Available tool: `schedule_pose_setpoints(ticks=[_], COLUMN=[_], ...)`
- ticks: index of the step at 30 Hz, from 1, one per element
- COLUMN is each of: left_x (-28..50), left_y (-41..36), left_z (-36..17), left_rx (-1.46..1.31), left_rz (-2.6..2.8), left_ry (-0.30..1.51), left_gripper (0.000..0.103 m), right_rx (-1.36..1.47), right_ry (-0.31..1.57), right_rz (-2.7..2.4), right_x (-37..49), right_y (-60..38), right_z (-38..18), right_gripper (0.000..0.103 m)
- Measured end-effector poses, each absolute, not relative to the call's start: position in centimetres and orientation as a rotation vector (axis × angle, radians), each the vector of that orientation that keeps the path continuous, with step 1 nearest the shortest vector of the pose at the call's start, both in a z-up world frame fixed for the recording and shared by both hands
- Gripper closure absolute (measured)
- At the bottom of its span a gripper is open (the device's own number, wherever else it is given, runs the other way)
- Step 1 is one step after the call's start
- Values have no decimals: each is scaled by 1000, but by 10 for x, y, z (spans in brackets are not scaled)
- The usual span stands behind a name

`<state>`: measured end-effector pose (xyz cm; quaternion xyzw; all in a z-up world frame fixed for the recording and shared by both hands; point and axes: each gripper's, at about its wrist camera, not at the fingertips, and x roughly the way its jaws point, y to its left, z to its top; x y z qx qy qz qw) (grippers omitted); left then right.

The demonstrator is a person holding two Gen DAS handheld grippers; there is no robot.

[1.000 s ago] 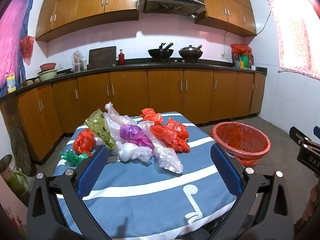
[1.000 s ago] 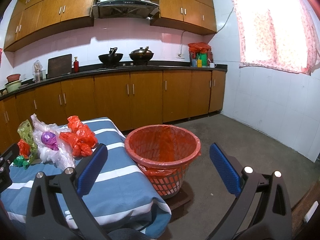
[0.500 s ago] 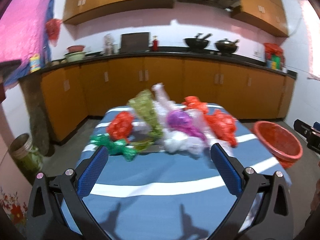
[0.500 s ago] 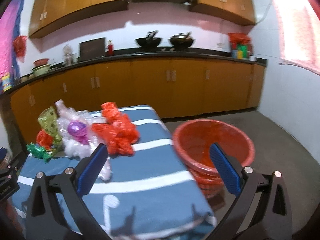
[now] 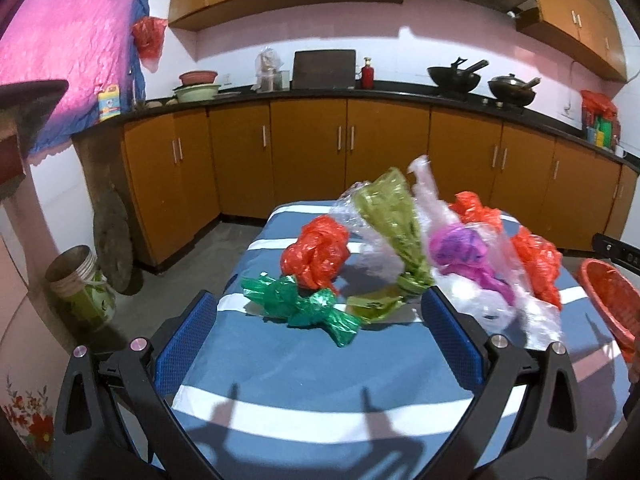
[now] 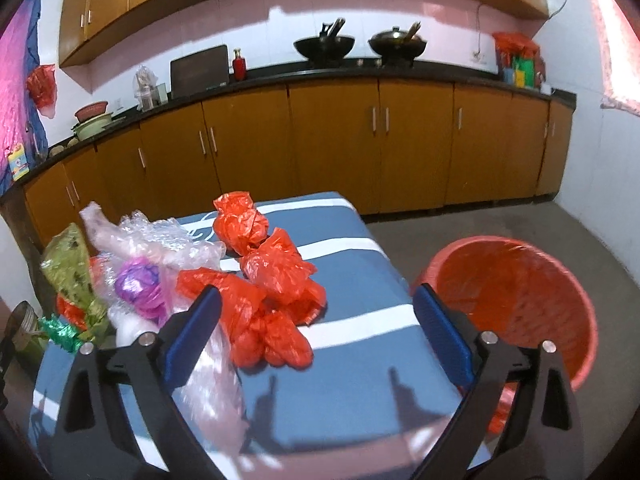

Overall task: Collect trash
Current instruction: 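Move the right tool to the red bag and close on it while the left tool approaches the green bag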

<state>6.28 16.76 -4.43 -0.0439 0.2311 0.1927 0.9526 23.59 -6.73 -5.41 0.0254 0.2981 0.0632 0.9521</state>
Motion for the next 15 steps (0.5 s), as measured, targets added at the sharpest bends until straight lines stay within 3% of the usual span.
schedule_pose_setpoints(ticks=[10, 13, 15], left_x=[86, 91, 94], left_y=[185, 188, 191], left_z=[-56, -58, -59], left_rx=[-54, -55, -60], left_rz=[432, 439, 438], left_ry=[489, 494, 498], left_gripper=[2, 2, 2], right_rx=[-2, 17, 23], right_ry=[709, 748, 780], right_rz=[167, 172, 189], right_x=[307, 321, 329], right_y=[-41, -41, -40], right_z=[-89, -97, -103], right_gripper=[29, 37, 49])
